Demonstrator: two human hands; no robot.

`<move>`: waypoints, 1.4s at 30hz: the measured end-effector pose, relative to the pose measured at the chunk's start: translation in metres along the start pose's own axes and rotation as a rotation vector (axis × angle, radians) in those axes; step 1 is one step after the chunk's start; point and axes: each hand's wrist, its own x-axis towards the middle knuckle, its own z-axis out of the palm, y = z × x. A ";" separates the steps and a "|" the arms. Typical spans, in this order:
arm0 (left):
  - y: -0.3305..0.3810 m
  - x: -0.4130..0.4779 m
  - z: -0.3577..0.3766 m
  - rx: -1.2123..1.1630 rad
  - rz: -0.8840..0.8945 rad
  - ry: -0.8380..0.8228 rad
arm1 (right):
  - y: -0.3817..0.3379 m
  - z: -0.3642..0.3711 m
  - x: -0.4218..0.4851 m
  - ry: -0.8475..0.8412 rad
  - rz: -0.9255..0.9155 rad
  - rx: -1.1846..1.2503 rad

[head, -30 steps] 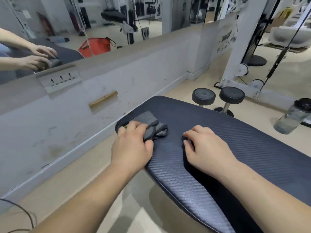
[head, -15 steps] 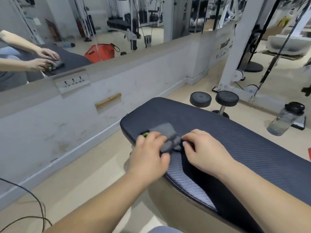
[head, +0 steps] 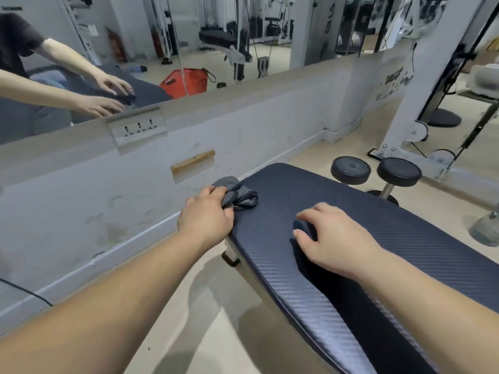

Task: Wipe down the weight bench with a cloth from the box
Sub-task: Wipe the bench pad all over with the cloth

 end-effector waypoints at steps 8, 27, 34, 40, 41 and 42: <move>0.006 0.090 -0.008 -0.256 0.022 -0.232 | -0.016 -0.019 0.085 -0.323 0.044 -0.179; 0.048 0.138 0.020 -0.409 0.113 -0.211 | -0.021 -0.011 0.089 -0.332 0.142 -0.119; 0.000 0.058 0.005 -0.189 -0.012 -0.006 | -0.020 -0.004 0.068 -0.296 0.155 -0.070; 0.003 -0.019 0.003 -0.255 -0.180 0.096 | -0.029 0.005 0.033 0.013 0.006 -0.240; 0.007 -0.034 0.003 -0.252 -0.182 0.094 | -0.030 0.004 0.025 0.049 -0.009 -0.234; 0.012 -0.048 0.004 -0.234 -0.180 0.082 | -0.030 0.002 0.014 0.072 -0.017 -0.212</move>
